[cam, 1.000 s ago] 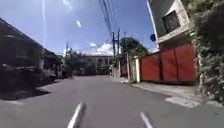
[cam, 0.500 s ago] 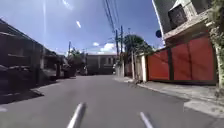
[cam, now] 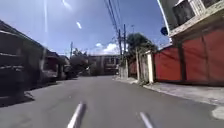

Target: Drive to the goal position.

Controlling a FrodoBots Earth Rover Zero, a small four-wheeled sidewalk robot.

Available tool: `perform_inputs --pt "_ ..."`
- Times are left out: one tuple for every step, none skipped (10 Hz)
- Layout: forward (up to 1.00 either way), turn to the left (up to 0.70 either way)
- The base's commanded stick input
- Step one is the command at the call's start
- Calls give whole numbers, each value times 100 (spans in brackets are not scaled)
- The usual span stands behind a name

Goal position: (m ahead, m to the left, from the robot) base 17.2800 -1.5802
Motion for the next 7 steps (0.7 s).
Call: perform_inputs --pt "100 0" --pt "100 0" --pt "100 0" --pt "100 0" --pt "100 0" --pt "100 0" --pt "100 0"
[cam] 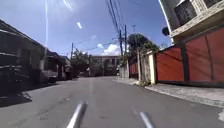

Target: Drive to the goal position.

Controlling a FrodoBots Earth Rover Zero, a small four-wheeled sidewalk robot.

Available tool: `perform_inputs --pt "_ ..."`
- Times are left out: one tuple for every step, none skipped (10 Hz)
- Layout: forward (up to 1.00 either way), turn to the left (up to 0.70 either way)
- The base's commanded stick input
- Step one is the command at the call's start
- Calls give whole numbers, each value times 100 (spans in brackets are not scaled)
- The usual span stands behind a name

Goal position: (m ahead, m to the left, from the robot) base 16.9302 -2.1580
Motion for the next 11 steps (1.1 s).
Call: perform_inputs --pt "100 0" --pt "100 0" --pt "100 0" --pt "100 0" --pt "100 0" --pt "100 0" --pt "100 0" --pt "100 0" --pt "100 0" --pt "98 0" --pt "71 0"
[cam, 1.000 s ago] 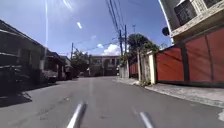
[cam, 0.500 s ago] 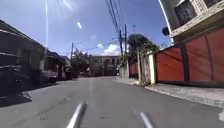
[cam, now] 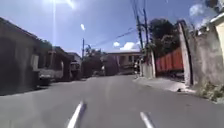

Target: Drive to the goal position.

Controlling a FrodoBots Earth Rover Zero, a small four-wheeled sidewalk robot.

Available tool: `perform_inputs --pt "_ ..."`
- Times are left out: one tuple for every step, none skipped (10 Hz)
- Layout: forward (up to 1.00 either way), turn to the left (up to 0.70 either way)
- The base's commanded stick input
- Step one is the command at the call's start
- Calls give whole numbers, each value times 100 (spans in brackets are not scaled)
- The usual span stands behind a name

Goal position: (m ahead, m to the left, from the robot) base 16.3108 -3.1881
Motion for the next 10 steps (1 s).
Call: perform_inputs --pt "44 0" --pt "17 0" --pt "0 0" --pt "0 0" --pt "0 0" --pt "0 0" --pt "0 0" --pt "0 0" --pt "0 0" --pt "0 0"
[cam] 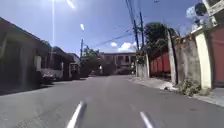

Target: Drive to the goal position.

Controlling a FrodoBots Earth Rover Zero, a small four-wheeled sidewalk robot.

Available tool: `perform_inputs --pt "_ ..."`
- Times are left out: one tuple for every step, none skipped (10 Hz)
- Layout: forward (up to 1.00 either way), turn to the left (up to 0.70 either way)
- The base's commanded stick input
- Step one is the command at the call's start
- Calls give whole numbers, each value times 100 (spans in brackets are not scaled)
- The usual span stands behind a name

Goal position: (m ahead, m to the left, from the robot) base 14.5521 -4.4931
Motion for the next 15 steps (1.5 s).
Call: perform_inputs --pt "0 0" --pt "87 0" --pt "100 0" --pt "100 0" --pt "100 0" --pt "100 0" --pt "100 0" --pt "100 0" --pt "100 0" --pt "100 0" --pt "100 0" --pt "100 0" --pt "97 0" --pt "39 0" --pt "5 0"
